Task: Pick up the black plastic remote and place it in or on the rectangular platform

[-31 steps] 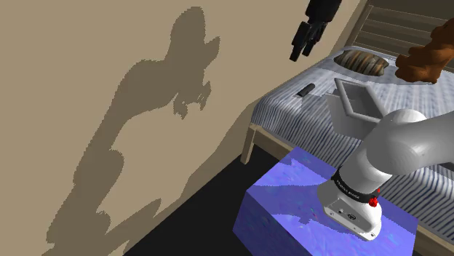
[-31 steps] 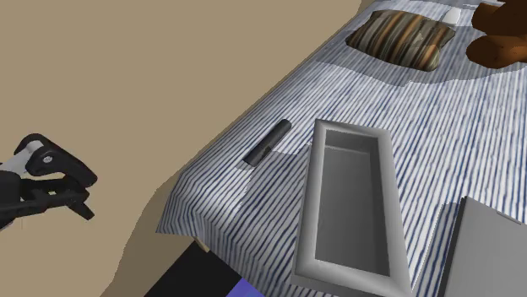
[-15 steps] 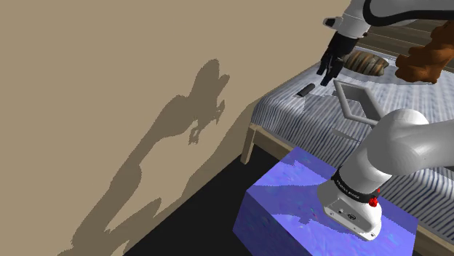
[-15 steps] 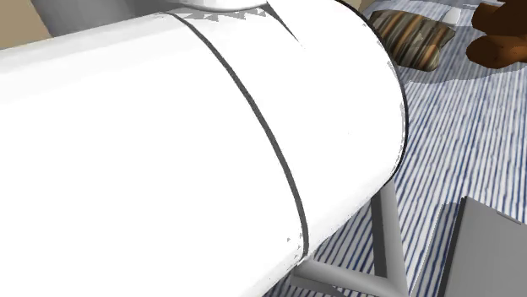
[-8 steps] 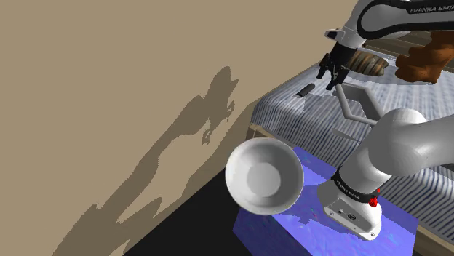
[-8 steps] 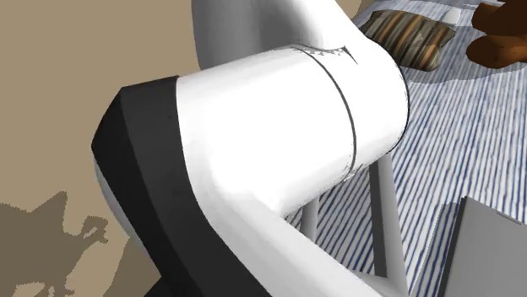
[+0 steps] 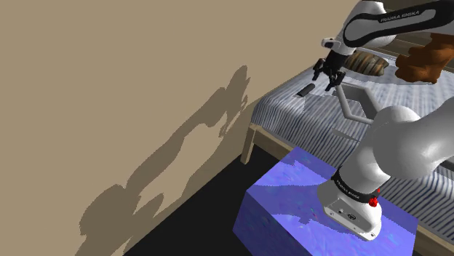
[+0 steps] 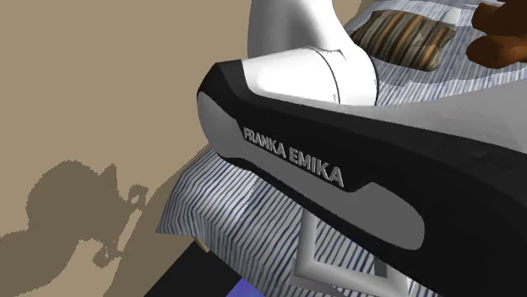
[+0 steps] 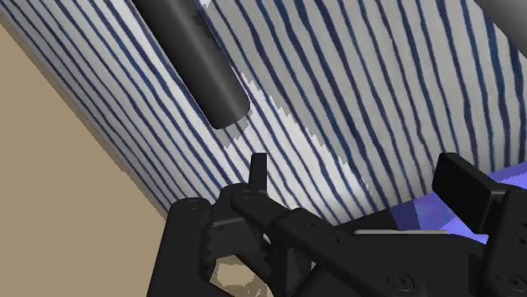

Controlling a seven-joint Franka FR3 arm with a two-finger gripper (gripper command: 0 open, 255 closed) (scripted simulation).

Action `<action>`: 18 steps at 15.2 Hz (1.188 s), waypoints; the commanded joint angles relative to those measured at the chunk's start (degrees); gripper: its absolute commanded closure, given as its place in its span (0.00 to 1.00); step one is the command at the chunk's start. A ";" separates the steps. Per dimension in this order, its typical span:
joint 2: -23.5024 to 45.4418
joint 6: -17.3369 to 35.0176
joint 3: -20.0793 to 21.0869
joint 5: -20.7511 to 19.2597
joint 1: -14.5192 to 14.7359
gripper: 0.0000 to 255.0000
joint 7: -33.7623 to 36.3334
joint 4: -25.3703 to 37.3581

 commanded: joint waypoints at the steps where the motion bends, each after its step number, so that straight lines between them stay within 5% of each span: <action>1: 4.23 2.73 -6.09 1.02 5.12 0.00 -6.77 2.95; 5: 12.56 7.36 -23.33 6.20 20.98 0.00 -20.95 9.55; 7: 14.59 8.73 -36.83 8.04 34.40 0.00 -27.03 13.37; 9: 11.75 8.56 -48.59 5.20 47.02 0.00 -29.66 17.75; 18: 5.73 11.78 -55.79 -2.51 54.12 0.00 -25.59 17.84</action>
